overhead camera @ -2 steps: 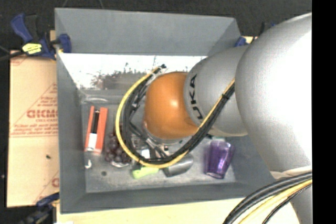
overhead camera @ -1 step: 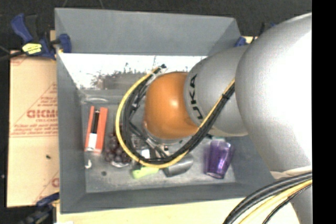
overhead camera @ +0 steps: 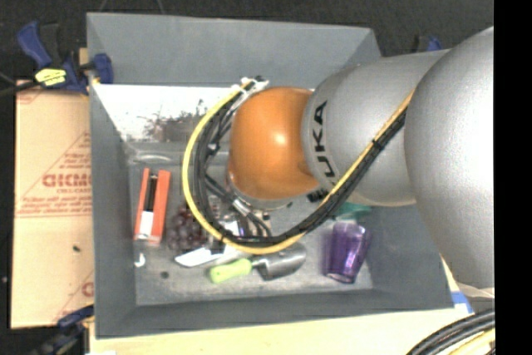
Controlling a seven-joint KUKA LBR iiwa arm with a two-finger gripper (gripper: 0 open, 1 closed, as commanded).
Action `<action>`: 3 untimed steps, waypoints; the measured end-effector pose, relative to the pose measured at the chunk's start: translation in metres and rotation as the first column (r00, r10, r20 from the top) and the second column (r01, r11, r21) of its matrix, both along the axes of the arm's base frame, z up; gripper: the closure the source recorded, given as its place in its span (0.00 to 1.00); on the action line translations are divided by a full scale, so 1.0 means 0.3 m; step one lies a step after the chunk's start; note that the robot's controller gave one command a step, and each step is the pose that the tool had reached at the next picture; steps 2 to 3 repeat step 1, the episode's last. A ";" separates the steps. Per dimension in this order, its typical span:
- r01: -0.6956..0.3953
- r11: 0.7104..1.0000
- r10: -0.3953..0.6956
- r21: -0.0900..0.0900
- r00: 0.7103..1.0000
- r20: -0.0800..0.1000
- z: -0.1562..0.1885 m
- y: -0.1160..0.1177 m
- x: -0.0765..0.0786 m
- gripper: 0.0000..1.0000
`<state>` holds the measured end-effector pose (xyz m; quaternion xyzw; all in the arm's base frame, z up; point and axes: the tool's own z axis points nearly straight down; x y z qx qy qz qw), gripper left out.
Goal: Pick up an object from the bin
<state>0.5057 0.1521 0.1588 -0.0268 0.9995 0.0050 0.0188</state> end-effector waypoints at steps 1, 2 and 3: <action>0.010 1.000 -0.010 -0.002 1.000 -0.009 0.356 0.012 0.008 1.00; 0.010 1.000 -0.010 -0.002 1.000 -0.009 0.356 0.012 0.008 1.00; 0.010 1.000 -0.010 -0.002 1.000 -0.009 0.356 0.012 0.008 1.00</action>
Offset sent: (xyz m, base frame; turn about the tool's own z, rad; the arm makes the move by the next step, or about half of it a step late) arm 0.0001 -0.0017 0.0718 -0.0028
